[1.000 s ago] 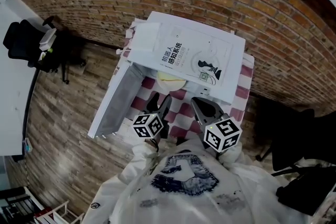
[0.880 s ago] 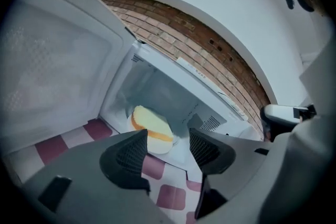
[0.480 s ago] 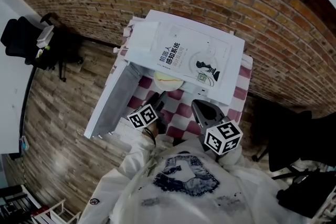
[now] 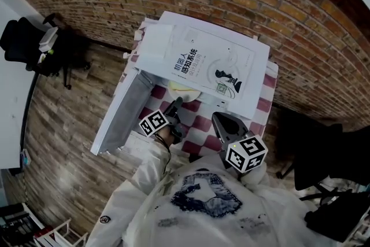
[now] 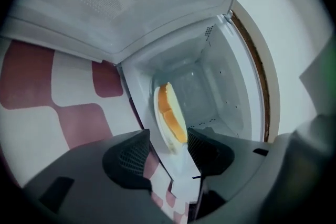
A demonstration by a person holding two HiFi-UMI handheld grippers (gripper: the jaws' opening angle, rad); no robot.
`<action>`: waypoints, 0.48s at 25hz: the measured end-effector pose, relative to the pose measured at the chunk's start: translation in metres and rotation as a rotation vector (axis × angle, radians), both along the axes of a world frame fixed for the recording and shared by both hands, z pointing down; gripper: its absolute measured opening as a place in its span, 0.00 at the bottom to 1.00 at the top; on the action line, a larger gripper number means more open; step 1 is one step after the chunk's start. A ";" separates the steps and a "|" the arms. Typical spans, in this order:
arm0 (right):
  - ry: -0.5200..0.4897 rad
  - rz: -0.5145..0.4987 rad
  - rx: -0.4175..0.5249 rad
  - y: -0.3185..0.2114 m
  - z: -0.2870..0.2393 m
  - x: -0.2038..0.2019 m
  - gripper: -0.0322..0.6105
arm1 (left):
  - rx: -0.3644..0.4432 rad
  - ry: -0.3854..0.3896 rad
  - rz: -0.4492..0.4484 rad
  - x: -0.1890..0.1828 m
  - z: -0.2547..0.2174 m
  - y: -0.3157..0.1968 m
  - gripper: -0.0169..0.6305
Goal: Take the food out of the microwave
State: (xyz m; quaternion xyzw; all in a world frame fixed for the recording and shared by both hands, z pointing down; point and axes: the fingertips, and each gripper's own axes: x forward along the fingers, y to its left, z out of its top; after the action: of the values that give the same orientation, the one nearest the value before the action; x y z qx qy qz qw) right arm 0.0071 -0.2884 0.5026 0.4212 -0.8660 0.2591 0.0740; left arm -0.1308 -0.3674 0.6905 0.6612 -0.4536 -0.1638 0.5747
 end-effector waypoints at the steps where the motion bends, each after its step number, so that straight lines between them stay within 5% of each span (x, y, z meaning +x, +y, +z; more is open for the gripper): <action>1: 0.000 0.001 -0.002 0.000 0.001 0.000 0.07 | -0.006 0.022 -0.007 0.000 0.001 -0.002 0.39; 12: 0.006 0.014 -0.013 -0.002 0.004 0.003 0.07 | -0.022 0.066 0.000 0.001 0.007 -0.017 0.30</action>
State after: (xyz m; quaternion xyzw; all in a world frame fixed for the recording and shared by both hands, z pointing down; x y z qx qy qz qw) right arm 0.0105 -0.2905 0.5066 0.4277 -0.8610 0.2639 0.0777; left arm -0.1296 -0.3842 0.6971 0.6490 -0.4361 -0.1807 0.5966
